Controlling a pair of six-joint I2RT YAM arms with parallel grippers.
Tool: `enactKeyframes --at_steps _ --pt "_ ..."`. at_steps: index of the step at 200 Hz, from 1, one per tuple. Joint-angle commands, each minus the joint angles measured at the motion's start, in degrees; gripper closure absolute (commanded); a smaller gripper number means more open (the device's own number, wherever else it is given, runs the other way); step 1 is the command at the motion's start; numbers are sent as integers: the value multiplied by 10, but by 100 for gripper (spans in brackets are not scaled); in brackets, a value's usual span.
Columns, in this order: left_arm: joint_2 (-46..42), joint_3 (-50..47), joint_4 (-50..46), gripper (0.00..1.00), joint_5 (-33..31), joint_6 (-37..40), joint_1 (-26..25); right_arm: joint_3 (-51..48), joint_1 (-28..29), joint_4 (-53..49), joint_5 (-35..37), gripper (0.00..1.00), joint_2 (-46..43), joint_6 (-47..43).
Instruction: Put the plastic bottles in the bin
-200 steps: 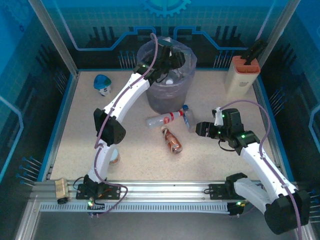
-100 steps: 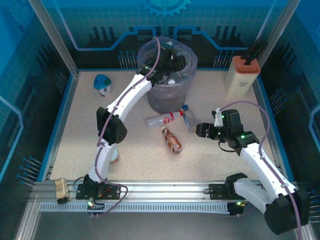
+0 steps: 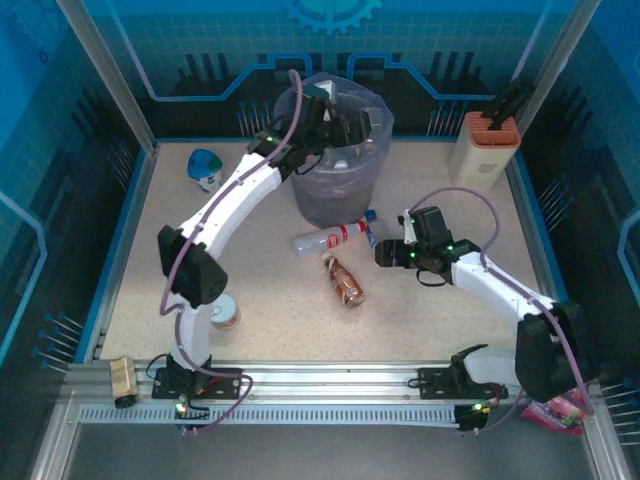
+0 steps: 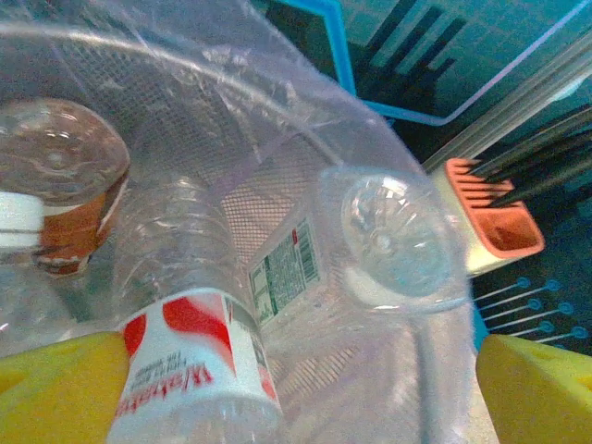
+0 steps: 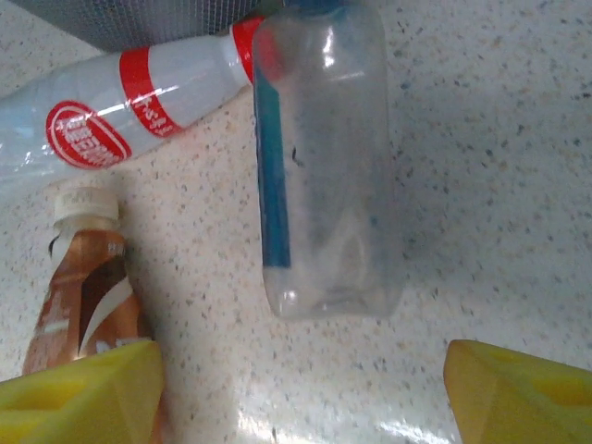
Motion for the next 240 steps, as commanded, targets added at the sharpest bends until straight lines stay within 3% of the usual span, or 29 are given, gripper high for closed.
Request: enactKeyframes --at_steps 1,30,64,99,163,195,240 --pt "-98 -59 30 1 -15 39 -1 27 11 47 25 18 44 -13" --pt "-230 -222 28 1 -30 39 13 39 12 70 33 21 99 2" --pt "-410 -463 60 1 -7 -26 68 44 12 84 39 28 133 6" --pt "-510 -638 53 2 26 -85 115 45 13 85 55 37 144 7" --pt "-530 -820 154 5 70 -177 134 56 11 64 64 51 128 2" --pt "-508 -835 175 6 85 -181 137 59 9 43 72 57 106 -7" --pt "-477 -842 192 6 96 -182 137 63 0 0 76 58 60 -21"
